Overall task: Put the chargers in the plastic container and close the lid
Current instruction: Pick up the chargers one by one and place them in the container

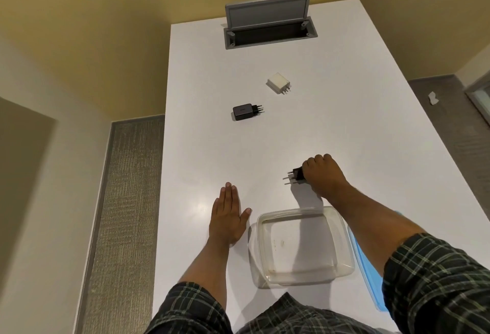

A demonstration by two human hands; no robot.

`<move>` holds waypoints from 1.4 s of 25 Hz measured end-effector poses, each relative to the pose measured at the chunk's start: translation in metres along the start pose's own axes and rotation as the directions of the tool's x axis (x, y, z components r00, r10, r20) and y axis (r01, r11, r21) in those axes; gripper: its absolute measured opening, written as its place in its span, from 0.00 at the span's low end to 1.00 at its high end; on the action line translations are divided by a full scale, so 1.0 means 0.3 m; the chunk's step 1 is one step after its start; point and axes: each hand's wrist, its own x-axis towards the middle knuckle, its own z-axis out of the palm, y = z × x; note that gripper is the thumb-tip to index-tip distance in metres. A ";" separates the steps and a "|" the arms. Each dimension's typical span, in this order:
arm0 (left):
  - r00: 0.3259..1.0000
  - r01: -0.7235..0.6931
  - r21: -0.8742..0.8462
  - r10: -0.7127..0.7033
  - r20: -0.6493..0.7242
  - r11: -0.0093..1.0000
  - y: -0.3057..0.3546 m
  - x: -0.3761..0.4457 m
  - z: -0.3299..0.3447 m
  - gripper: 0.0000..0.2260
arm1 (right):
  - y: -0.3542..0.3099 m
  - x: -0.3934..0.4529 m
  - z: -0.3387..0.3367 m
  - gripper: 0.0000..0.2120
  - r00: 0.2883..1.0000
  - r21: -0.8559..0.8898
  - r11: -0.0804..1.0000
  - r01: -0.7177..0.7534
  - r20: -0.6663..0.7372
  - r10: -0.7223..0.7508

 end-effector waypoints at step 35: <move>0.911 0.101 0.122 -0.141 0.387 0.987 0.008 -0.331 0.031 0.32 | -0.353 -0.434 -0.101 0.20 0.988 0.697 0.717 -0.008 -0.105 0.112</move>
